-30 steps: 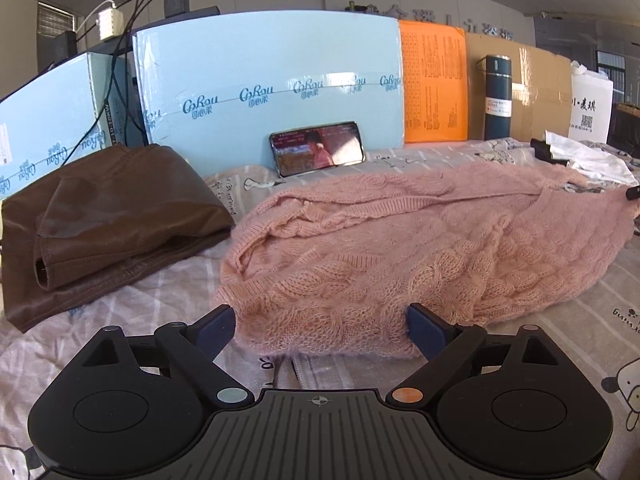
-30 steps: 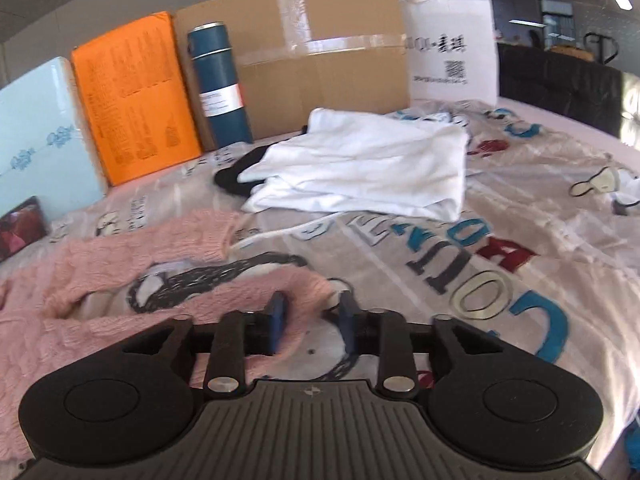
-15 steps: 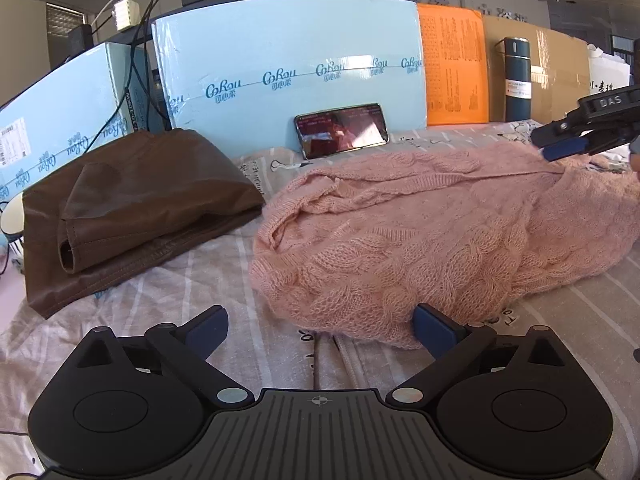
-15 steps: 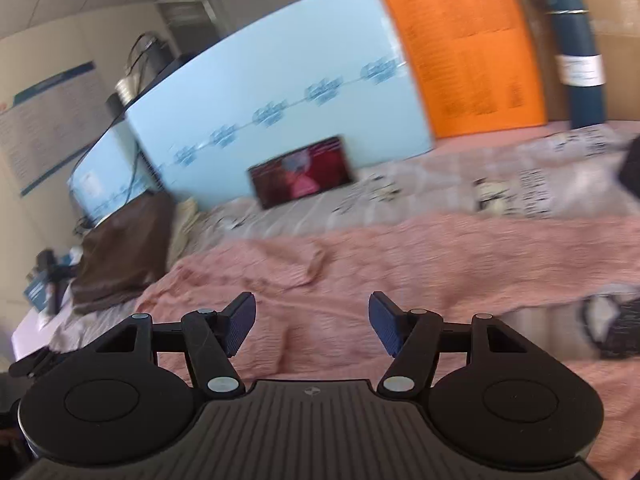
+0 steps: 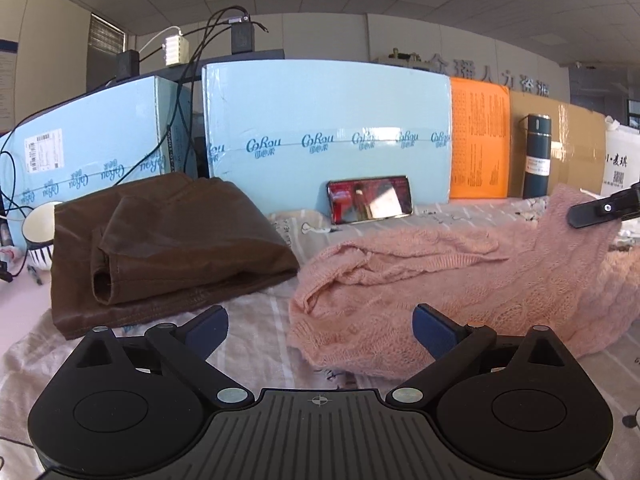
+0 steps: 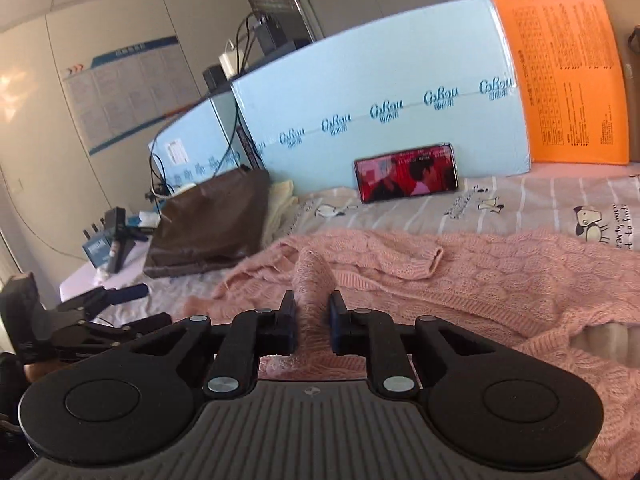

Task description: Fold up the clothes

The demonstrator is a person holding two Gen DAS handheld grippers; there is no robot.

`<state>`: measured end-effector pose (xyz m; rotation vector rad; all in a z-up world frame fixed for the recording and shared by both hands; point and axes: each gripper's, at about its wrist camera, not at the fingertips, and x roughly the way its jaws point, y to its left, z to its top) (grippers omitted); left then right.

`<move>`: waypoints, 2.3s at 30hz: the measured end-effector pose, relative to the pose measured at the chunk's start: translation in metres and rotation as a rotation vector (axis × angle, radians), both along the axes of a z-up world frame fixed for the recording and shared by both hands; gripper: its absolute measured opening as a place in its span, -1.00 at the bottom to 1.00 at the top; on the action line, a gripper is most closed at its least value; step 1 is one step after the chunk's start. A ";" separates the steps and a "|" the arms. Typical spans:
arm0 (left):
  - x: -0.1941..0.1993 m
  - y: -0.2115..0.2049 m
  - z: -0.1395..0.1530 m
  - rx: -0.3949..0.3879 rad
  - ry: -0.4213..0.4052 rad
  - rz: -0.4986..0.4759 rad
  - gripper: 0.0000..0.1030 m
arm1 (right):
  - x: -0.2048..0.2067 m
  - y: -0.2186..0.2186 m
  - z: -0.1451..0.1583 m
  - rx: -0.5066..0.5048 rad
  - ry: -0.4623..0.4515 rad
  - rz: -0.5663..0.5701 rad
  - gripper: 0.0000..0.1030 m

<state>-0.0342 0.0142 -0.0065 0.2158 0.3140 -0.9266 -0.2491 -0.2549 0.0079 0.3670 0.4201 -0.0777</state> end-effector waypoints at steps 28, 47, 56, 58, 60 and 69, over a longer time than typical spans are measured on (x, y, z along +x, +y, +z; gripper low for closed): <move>-0.032 -0.049 -0.016 0.176 -0.085 -0.157 1.00 | 0.002 0.008 -0.057 -0.328 0.249 -0.230 0.59; -0.077 -0.053 -0.025 0.471 -0.377 -0.490 1.00 | -0.120 -0.029 -0.048 -0.601 0.332 -0.131 0.96; -0.065 -0.074 -0.031 0.454 -0.449 -0.463 1.00 | -0.100 -0.037 -0.055 -0.624 0.295 -0.056 0.95; -0.061 -0.073 -0.032 0.446 -0.463 -0.440 1.00 | -0.093 -0.040 -0.055 -0.592 0.259 -0.039 0.94; -0.059 -0.070 -0.033 0.439 -0.469 -0.430 0.94 | -0.089 -0.043 -0.054 -0.563 0.232 -0.030 0.90; -0.035 -0.071 -0.019 0.315 -0.413 -0.401 -0.21 | -0.094 -0.069 -0.037 -0.493 0.089 -0.058 -0.27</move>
